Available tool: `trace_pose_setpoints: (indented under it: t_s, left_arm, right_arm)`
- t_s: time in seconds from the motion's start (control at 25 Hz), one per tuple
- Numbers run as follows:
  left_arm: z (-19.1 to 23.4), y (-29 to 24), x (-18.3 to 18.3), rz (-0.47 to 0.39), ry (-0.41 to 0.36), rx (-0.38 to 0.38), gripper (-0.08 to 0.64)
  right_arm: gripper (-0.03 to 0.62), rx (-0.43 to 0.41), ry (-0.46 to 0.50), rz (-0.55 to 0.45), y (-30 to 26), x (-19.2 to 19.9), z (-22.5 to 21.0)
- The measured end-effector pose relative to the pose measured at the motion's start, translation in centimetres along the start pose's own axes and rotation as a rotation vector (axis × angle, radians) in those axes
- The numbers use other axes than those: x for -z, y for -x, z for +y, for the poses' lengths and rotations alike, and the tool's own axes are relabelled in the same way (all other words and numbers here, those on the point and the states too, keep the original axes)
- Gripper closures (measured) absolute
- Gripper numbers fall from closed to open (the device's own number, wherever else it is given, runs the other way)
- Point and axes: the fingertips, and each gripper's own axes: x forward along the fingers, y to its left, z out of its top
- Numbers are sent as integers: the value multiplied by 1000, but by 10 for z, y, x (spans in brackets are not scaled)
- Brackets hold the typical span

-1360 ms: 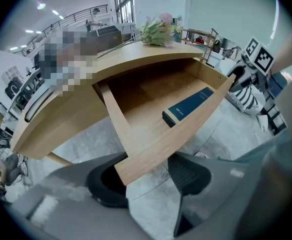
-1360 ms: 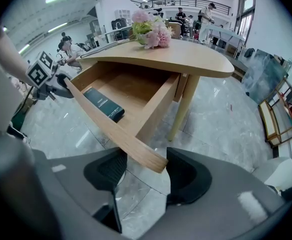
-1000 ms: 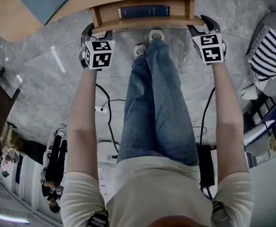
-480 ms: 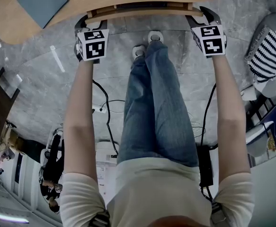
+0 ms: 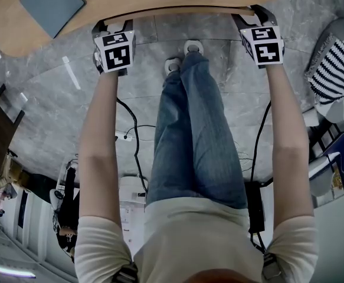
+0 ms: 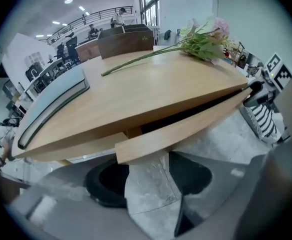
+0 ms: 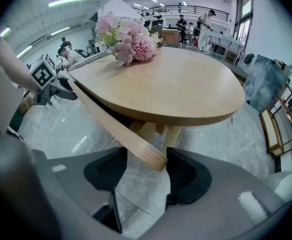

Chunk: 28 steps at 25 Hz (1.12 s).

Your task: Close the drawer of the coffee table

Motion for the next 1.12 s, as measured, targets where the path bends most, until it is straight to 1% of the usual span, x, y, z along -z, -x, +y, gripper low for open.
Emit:
trace_pose_setpoints:
  t_s: [0.12, 0.2, 0.48, 0.64, 0.76, 0.88, 0.96, 1.04, 1.08, 1.12]
  left_arm:
    - [2, 2, -11, -24, 90, -5, 318]
    - [4, 2, -13, -22, 122, -12, 319]
    - [7, -5, -20, -21, 142, -22, 319]
    - [8, -5, -23, -22, 141, -27, 319]
    - [8, -5, -22, -22, 151, -30, 319]
    - [8, -3, -21, -43, 198, -23, 319]
    - [7, 2, -22, -80, 247, -14, 319]
    - [4, 8, -24, -119, 290, -1, 319]
    - [2, 12, -24, -134, 303, 8, 327]
    - [-1, 15, -23, -146, 308, 18, 350]
  right_arm:
    - [348, 1, -2, -4, -2, -5, -3]
    - [348, 3, -1, -5, -3, -9, -6]
    - [347, 6, -2, -11, -7, -18, -11]
    - [347, 11, 1, -18, -7, -20, -13]
    - [342, 27, -4, -23, -7, -19, -14]
    - [341, 59, -37, -51, -5, -17, -14]
    - [342, 79, -85, -85, -1, -17, -15]
    - [365, 101, -138, -111, 5, -13, -16]
    - [375, 112, -157, -120, 9, -11, -15]
    - [379, 123, -173, -129, 12, -9, -14]
